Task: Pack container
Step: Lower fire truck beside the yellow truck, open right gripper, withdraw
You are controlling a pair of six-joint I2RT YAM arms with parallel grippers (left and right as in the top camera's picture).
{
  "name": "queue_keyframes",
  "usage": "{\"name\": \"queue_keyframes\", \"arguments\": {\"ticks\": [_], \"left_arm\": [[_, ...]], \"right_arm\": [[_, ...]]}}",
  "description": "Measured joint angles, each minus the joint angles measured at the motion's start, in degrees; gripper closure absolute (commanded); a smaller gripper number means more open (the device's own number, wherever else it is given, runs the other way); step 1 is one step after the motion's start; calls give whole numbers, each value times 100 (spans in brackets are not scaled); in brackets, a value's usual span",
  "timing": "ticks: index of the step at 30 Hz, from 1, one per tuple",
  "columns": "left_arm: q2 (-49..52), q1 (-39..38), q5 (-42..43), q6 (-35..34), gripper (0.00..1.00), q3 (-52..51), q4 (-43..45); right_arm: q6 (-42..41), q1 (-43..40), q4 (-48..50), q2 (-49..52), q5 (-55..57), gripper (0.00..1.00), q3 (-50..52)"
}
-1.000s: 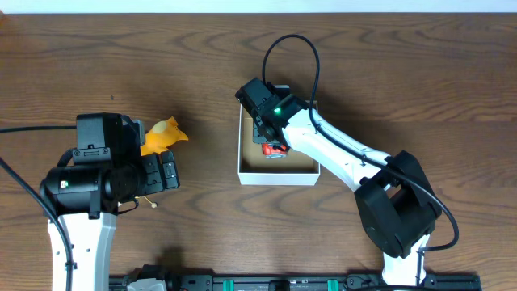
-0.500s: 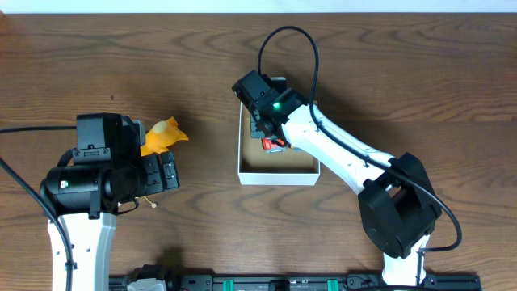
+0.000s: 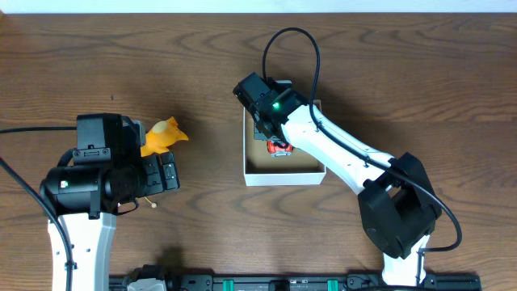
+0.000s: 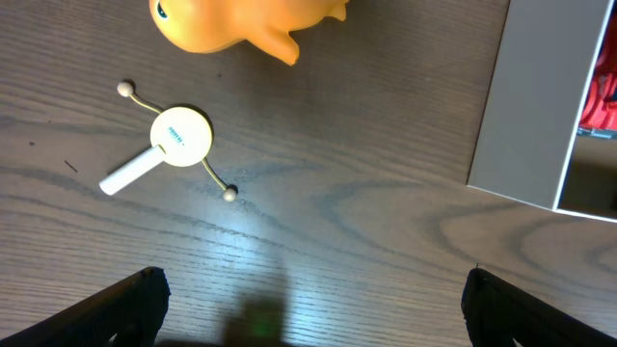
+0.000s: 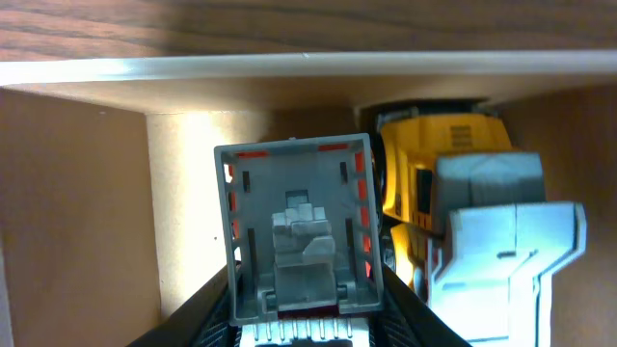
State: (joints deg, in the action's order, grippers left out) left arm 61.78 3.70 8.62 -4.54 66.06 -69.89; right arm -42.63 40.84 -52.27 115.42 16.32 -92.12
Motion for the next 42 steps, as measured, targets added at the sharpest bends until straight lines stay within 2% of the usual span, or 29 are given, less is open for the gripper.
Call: {"name": "queue_keyframes", "arguments": {"ticks": [3,4,7,10,11,15,24,32,34,35,36,42], "left_arm": [[0,0,0,0,2,0,0],[0,0,0,0,2,0,0],[0,0,0,0,2,0,0],[0,0,0,0,2,0,0],[0,0,0,0,2,0,0],[0,0,-2,0,2,0,-2],[0,0,0,0,2,0,-20],[0,0,0,0,2,0,-20],[0,0,0,0,2,0,-20],[0,0,0,0,2,0,-20],[0,0,0,0,2,0,-22],[0,0,0,0,2,0,-20]], "right_arm": [[-92,0,-39,0,28,65,0],[-120,0,-42,0,35,59,0],[-195,0,-52,0,42,51,0],[-238,0,-61,0,48,34,0],[-247,0,-59,0,33,31,0],[-236,0,-61,0,-35,27,0],[-232,0,-52,0,-125,43,0],[-87,0,-46,-37,273,49,0],[48,0,13,-107,352,85,0],[212,0,33,-166,374,95,0],[291,0,35,-212,376,96,0],[361,-33,-284,-590,413,88,0]]}}
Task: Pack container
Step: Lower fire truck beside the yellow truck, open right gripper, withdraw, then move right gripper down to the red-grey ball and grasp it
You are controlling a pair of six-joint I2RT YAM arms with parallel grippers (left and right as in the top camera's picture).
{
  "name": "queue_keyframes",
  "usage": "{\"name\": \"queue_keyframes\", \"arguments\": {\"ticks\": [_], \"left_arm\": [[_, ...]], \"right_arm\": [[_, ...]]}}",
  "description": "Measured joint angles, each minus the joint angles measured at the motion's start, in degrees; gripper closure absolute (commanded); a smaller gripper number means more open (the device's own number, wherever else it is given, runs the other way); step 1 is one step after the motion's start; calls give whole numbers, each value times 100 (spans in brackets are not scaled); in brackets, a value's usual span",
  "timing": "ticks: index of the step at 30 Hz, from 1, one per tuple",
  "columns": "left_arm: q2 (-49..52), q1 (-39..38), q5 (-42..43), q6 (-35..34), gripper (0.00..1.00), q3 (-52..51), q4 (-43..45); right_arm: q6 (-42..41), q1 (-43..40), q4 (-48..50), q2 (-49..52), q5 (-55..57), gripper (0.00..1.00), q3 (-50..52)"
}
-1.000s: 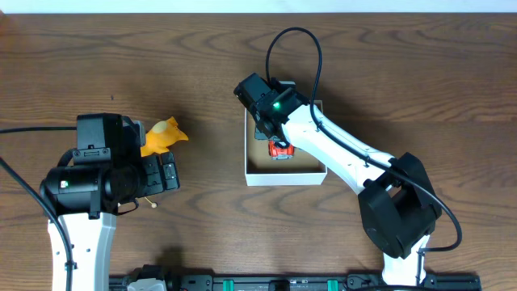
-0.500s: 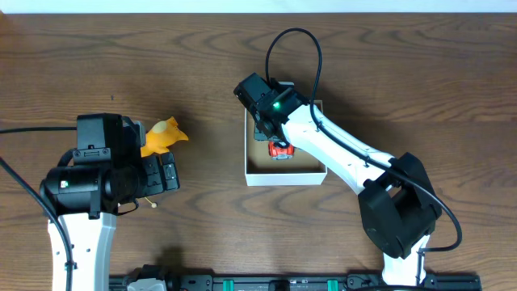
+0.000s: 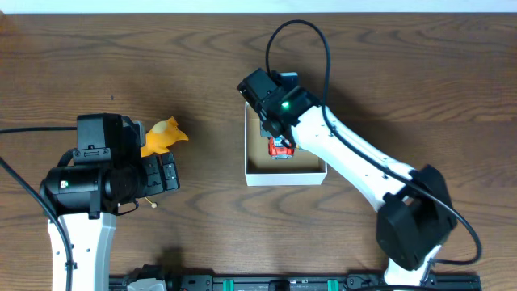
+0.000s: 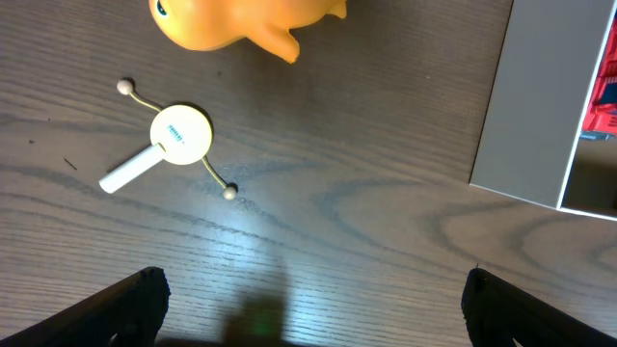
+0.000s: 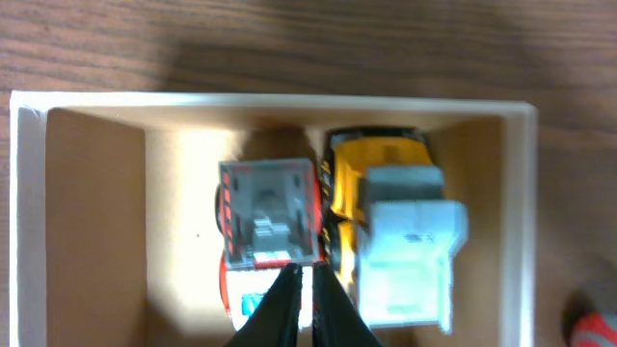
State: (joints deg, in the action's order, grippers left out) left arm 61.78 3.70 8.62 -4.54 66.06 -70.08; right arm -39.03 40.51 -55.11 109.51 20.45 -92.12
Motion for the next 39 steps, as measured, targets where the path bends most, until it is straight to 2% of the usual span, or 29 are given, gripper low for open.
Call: {"name": "queue_keyframes", "arguments": {"ticks": [2,3,4,5,6,9,12,13,18,23,39], "left_arm": [[0,0,0,0,2,0,-2],[0,0,0,0,2,0,0],[0,0,0,0,2,0,-2],[0,0,0,0,2,0,-2],[0,0,0,0,2,0,-2],[0,0,0,0,2,0,-4],[0,0,0,0,2,0,-7],[0,0,0,0,2,0,-7],[0,0,0,0,2,0,-33],[0,0,0,0,2,0,-39],[0,0,0,0,2,0,-44]], "right_arm": [[-42,-81,-46,-210,2,84,0],[-63,-131,-74,-302,17,74,0],[-107,-219,-138,-472,31,51,0],[-125,-317,-232,-632,59,39,0],[-116,-437,-374,-822,79,32,0],[-149,-861,-881,-1423,105,26,-9],[-192,-1373,-1563,-1958,13,4,-50],[-210,-1482,-1759,-2057,-20,1,-59],[-195,-2135,-2667,-2247,-516,1,-70],[-170,-2575,-2643,-2240,-879,1,151],[396,-3405,-474,-2212,-1941,1,2973]]}}
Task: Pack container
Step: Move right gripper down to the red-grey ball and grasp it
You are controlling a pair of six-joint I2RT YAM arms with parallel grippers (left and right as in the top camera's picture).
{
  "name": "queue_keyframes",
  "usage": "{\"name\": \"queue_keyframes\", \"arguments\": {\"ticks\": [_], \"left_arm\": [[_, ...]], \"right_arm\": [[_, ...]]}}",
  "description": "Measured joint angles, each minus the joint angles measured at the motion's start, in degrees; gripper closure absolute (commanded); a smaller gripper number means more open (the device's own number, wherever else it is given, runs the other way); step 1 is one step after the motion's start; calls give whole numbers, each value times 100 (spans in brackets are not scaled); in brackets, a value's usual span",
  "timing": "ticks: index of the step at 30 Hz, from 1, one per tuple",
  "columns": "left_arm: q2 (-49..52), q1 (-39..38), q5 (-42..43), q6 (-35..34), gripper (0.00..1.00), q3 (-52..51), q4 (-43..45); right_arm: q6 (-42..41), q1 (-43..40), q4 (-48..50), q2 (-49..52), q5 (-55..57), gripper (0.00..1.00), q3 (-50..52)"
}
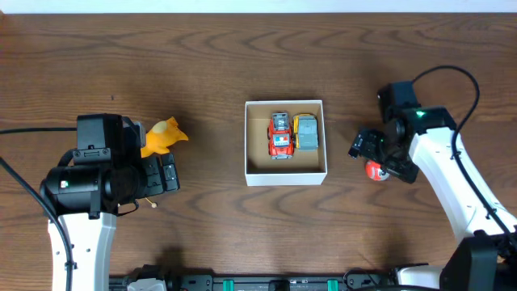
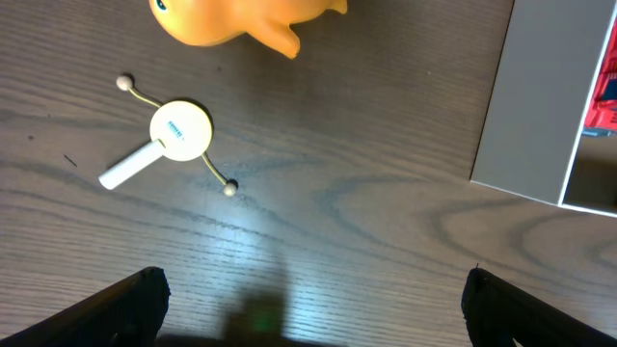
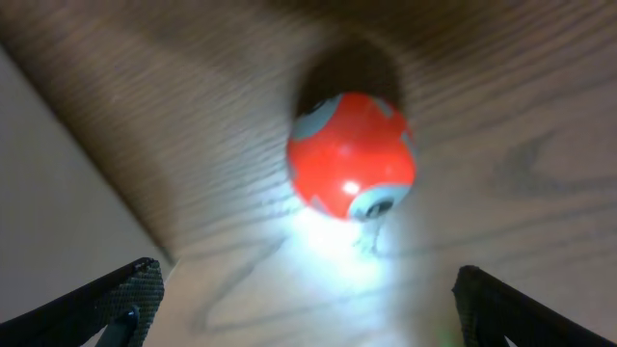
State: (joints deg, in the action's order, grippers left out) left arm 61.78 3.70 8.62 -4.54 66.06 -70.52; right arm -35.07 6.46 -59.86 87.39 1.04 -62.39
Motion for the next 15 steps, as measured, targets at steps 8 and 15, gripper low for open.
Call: {"name": "queue_keyframes", "arguments": {"ticks": [8,15], "left_arm": [[0,0,0,0,2,0,0],[0,0,0,0,2,0,0]], "right_arm": [[490,-455,726,0,-22,1,553],[813,-481,1373,0,-42,1,1062]]}}
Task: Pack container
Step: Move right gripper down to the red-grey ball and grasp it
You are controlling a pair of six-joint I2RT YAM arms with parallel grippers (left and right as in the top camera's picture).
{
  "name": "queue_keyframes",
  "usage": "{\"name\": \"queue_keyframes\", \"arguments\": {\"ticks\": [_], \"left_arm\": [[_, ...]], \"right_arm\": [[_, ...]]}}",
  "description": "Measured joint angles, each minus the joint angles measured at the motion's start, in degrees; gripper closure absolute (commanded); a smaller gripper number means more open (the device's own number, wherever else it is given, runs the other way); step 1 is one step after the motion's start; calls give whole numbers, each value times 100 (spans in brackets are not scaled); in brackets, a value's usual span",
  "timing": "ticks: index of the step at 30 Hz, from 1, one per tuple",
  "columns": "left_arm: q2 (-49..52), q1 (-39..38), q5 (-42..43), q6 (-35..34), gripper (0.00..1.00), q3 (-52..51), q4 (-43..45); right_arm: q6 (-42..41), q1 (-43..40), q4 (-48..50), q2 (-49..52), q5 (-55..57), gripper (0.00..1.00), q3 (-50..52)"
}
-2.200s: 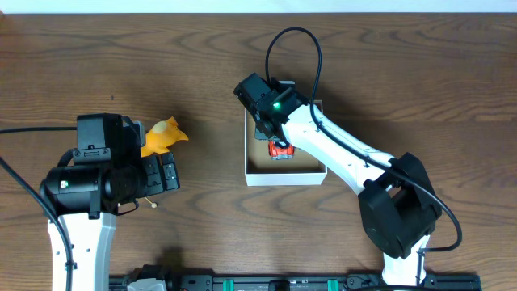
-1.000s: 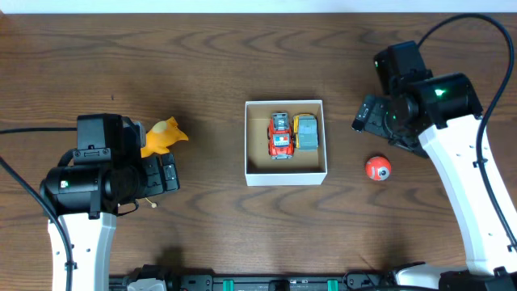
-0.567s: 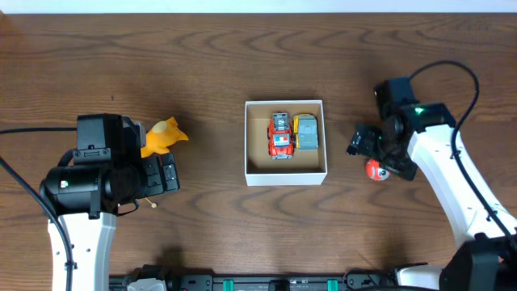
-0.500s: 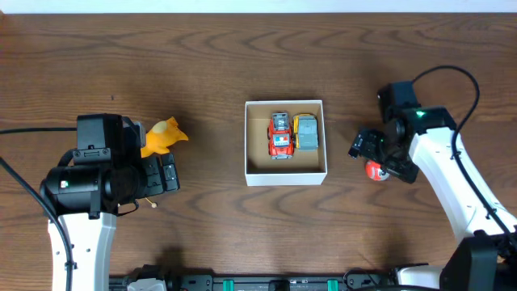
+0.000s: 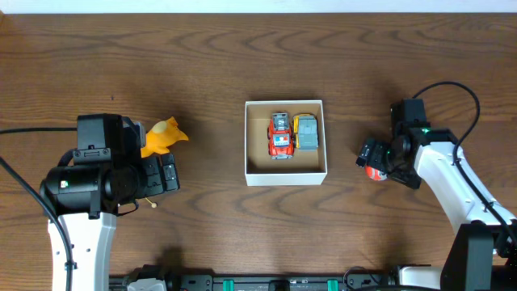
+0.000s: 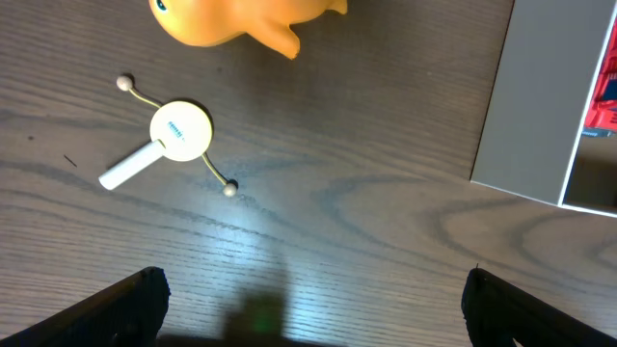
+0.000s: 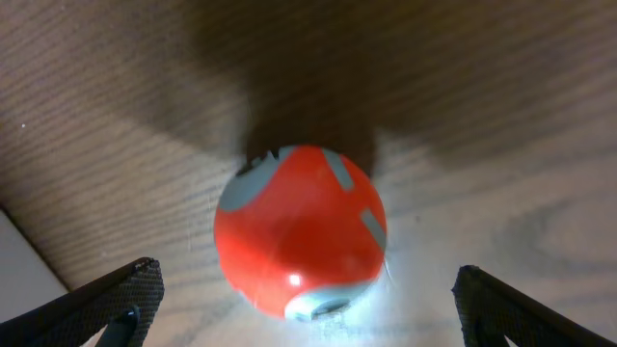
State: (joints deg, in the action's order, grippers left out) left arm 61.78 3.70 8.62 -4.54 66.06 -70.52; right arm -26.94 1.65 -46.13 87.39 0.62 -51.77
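Note:
The white box (image 5: 286,179) at mid-table holds a red truck (image 5: 279,136) and a yellow-grey truck (image 5: 306,132) side by side. To its right a red ball with grey marks (image 5: 372,170) (image 7: 301,231) lies on the wood. My right gripper (image 5: 380,165) (image 7: 307,310) is open right over it, with a finger on either side of the ball. My left gripper (image 5: 166,174) (image 6: 313,310) hangs open above bare wood. An orange duck toy (image 5: 161,136) (image 6: 241,21) and a small white rattle drum (image 6: 175,133) lie just beyond it.
The box's left wall (image 6: 525,106) shows at the right of the left wrist view. The right arm's cable (image 5: 464,89) loops over the table at the right. Bare brown wood surrounds the box on all sides.
My right gripper has come closer to the red ball, which now fills more of the wrist view between the open fingers. The left arm and its toys have not moved.
My right gripper was low inside the box at the red truck, next to the yellow one. Then it was above the box, shut, with both trucks lying inside. After that it stood open over the red ball right of the box, and now sits closer around it.

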Motion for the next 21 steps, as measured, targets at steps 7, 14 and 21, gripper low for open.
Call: {"name": "queue_keyframes", "arguments": {"ticks": [7,14,21], "left_arm": [[0,0,-2,0,2,0,2],[0,0,0,0,2,0,-2],[0,0,0,0,2,0,-4]], "right_arm": [[186,-2,455,0,-68,1,192],[223,-2,702,0,-72,1,212],[223,-4,702,2,-22,2,264]]}}
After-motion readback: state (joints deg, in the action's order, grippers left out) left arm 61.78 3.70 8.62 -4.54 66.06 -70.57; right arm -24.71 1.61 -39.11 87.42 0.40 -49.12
